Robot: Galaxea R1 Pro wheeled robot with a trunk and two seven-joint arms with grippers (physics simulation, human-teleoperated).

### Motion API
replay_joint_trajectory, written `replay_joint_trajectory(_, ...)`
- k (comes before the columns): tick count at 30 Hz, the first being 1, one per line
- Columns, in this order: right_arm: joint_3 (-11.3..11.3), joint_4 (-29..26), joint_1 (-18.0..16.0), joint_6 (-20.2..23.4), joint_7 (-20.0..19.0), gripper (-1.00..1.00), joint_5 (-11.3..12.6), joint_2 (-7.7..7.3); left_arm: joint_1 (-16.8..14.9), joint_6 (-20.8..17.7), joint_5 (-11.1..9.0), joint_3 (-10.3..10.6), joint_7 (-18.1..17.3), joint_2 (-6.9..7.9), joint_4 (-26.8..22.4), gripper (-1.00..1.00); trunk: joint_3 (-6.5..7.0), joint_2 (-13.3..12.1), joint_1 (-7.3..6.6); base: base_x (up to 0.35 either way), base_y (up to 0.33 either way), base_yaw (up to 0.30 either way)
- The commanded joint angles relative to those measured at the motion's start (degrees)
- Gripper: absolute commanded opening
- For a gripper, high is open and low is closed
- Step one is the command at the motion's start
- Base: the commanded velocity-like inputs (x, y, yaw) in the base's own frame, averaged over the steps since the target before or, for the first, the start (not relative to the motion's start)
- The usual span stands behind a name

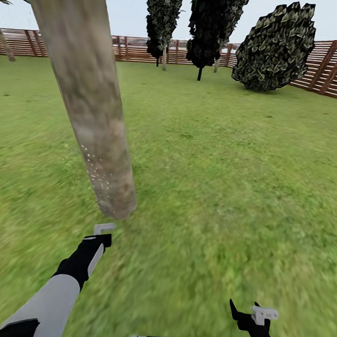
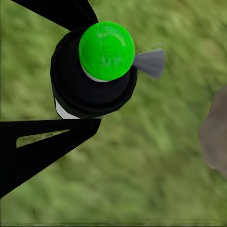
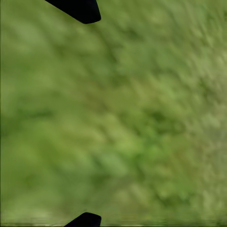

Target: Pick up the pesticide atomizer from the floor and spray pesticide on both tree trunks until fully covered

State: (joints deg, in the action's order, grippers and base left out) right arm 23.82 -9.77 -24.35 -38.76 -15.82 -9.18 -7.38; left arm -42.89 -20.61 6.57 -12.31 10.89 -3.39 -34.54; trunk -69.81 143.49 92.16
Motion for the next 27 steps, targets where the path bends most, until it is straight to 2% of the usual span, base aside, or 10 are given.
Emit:
replay_joint_trajectory(1, 0.00, 0.01, 0.00, 0.00, 0.00, 1.00, -0.02, 0.00, 0.00, 0.02, 0.03, -0.04, 0.01, 0.01, 0.00, -1.00, 0.00, 0.00, 0.00, 0.115, -0.275, 0.070)
replay_joint_trajectory(18, 0.00, 0.02, 0.00, 0.00, 0.00, 1.00, -0.05, 0.00, 0.00, -0.05, 0.20, -0.10, 0.10, 0.33, 0.00, -1.00, 0.00, 0.00, 0.00, 0.117, -0.275, 0.259)
replay_joint_trajectory(27, 0.00, 0.02, 0.00, 0.00, 0.00, 1.00, -0.05, 0.00, 0.00, -0.02, 0.20, -0.08, 0.09, 0.23, 0.00, -1.00, 0.00, 0.00, 0.00, 0.118, -0.275, 0.098)
